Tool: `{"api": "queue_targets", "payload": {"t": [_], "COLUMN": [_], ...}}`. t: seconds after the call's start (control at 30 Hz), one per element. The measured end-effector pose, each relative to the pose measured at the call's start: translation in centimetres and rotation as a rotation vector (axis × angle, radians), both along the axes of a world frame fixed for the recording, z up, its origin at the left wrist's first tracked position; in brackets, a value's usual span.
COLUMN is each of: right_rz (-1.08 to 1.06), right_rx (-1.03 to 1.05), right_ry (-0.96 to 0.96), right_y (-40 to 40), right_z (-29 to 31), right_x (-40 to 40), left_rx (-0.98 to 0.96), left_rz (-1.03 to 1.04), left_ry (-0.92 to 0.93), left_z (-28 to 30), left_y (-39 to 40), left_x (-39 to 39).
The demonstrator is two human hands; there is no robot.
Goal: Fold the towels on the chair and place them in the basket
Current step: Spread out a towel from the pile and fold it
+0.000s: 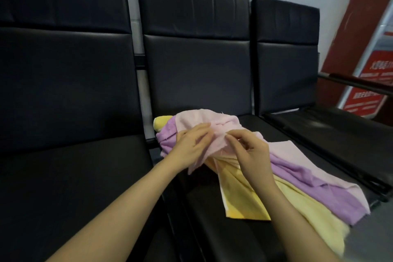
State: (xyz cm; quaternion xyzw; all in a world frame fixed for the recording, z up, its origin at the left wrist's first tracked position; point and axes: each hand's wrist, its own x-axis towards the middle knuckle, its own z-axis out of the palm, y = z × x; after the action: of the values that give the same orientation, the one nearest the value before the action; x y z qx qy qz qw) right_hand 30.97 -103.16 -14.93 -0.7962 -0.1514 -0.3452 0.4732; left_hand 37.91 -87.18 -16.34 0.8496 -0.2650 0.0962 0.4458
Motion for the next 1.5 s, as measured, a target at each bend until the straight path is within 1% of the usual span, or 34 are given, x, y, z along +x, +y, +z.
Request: {"api": "queue_targets", "payload": {"t": [0.07, 0.2, 0.33, 0.37, 0.47, 0.57, 0.63, 0.8, 0.87, 0.97, 1.07, 1.1, 1.17, 1.27, 1.4, 1.5], "right_rz": [0.026, 0.056, 0.002, -0.034, -0.153, -0.298, -0.356, -0.318, -0.336, -0.335, -0.273, -0.275, -0.314, -0.361, -0.394, -0.403], "right_rx": [0.013, 0.075, 0.12, 0.123, 0.094, -0.03, -0.129, -0.257, -0.292, -0.229, -0.092, -0.053, -0.045, -0.044, -0.018, 0.008], "right_ry": [0.064, 0.182, 0.217, 0.219, 0.258, 0.319, 0.393, 0.569, 0.586, 0.515, 0.345, 0.273, 0.139, -0.034, -0.165, -0.254], "right_y": [-0.1, 0.1, 0.1, -0.2, -1.6, -3.1, -3.6, -4.6, -4.8, -5.0, -4.9, -4.8, -4.5, -3.6, -1.9, -0.6], "right_z": [-0.3, -1.3, -2.5, -2.8, -3.6, -3.9, -3.8, -4.7, -5.4, -5.6, -5.0, -4.7, -3.9, -1.7, 2.5, 5.7], "right_x": [-0.9, -1.3, -0.2, 0.4, 2.9, 6.1, 7.8, 10.6, 11.0, 10.4, 8.7, 8.2, 7.3, 6.0, 4.1, 2.6], "left_rx": [-0.055, -0.185, -0.217, -0.19, -0.027, 0.123, 0.162, 0.339, 0.357, 0.268, 0.105, 0.032, -0.106, -0.244, -0.285, -0.321], "left_rz": [0.018, 0.14, 0.239, 0.262, 0.315, 0.365, 0.37, 0.337, 0.336, 0.348, 0.367, 0.361, 0.342, 0.339, 0.339, 0.328], "left_ry": [0.049, 0.108, 0.076, 0.039, -0.066, -0.076, -0.059, -0.03, -0.03, -0.004, -0.032, -0.064, -0.128, -0.209, -0.285, -0.295], "left_z": [-0.8, -2.3, -1.9, -1.7, -1.0, -1.2, -1.7, -2.7, -3.0, -3.4, -2.9, -2.4, -0.5, 3.0, 7.7, 10.8], "left_y": [0.2, 1.4, 2.2, 2.3, 1.9, 0.5, -0.7, -4.0, -4.9, -5.2, -4.6, -4.3, -3.6, -2.3, -0.8, 0.7], "left_x": [-1.1, -3.7, -5.2, -5.0, -4.2, -2.8, -1.7, 0.6, 0.9, 1.0, 0.9, 0.7, 0.1, -1.5, -3.3, -4.8]}}
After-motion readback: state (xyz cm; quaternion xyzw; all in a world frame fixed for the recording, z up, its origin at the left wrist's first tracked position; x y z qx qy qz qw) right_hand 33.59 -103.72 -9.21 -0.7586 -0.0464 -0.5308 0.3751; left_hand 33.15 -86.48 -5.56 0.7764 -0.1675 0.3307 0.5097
